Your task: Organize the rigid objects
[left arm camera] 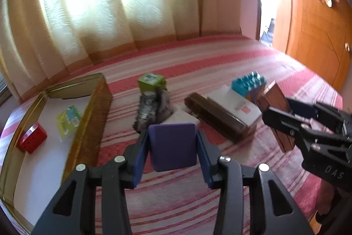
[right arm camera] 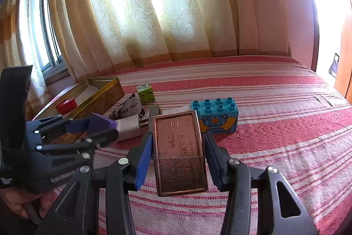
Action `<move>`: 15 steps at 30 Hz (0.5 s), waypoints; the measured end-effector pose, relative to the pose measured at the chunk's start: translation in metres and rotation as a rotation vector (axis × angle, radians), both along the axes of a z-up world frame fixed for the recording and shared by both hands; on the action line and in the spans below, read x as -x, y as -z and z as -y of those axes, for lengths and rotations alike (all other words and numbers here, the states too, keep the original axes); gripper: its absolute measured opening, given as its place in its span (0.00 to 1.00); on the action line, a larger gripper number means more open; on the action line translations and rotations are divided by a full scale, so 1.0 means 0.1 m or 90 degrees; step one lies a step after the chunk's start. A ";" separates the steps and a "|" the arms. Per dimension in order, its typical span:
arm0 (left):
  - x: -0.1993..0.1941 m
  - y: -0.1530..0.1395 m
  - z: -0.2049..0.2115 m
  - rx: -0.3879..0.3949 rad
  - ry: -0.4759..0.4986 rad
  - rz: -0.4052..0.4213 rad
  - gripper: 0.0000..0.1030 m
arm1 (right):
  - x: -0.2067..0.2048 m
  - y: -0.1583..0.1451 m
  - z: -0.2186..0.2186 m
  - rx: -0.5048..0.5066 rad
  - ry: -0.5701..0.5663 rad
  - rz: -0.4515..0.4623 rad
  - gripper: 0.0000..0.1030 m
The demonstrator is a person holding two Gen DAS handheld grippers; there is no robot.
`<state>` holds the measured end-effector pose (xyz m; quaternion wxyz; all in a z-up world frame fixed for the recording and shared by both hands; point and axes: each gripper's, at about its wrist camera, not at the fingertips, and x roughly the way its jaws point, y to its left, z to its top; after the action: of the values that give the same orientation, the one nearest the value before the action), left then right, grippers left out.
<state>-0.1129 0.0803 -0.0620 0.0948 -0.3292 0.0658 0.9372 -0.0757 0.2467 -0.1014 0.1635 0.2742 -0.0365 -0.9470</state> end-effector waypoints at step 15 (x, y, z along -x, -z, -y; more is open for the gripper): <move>-0.24 -0.18 0.37 -0.107 -0.059 -0.103 0.41 | -0.12 -0.05 -0.02 0.009 -0.001 -0.048 0.48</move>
<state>-0.0888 0.0429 -0.0444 0.0729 -0.2464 -0.0209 0.9662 -0.0635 0.2486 -0.0960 0.1676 0.2368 -0.0366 -0.9563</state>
